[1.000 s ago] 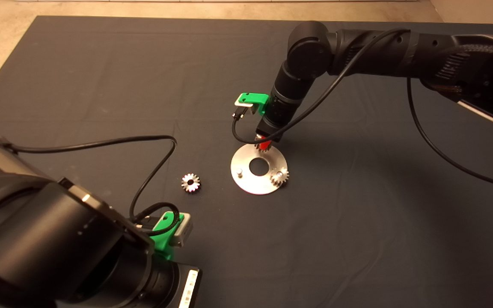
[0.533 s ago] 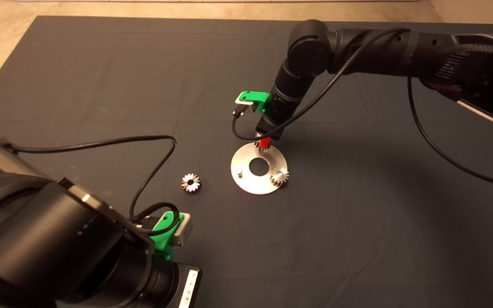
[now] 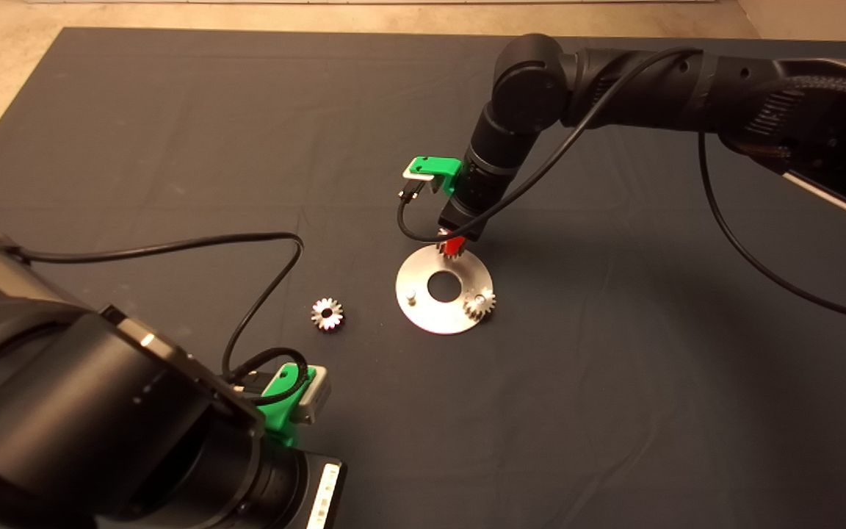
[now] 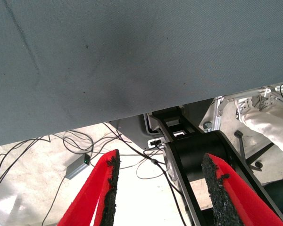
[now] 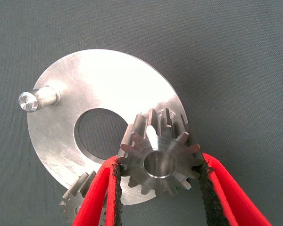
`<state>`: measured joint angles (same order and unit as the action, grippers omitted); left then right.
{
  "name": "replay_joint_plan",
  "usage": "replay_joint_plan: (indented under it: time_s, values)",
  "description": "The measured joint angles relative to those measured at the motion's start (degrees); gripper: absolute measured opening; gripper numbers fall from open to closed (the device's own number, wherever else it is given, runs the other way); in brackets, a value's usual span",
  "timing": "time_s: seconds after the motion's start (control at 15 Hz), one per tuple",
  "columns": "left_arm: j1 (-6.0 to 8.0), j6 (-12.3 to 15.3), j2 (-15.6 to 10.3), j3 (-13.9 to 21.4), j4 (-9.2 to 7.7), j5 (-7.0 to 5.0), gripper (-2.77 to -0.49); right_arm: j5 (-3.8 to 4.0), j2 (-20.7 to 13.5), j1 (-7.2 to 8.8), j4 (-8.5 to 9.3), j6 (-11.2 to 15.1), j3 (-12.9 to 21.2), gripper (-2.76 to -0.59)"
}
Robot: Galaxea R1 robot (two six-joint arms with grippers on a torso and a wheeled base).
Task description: Install three planetary gears onto the carrier pins
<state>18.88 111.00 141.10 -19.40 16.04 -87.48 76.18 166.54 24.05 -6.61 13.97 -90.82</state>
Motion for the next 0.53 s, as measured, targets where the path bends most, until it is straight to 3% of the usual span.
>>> replay_joint_plan:
  time_s: [0.53]
  values:
    - [0.00, 0.00, 0.00, 0.00, 0.00, 0.00, -2.08, 0.12, 0.00, -0.13, -0.02, -0.04, 0.02, -2.47]
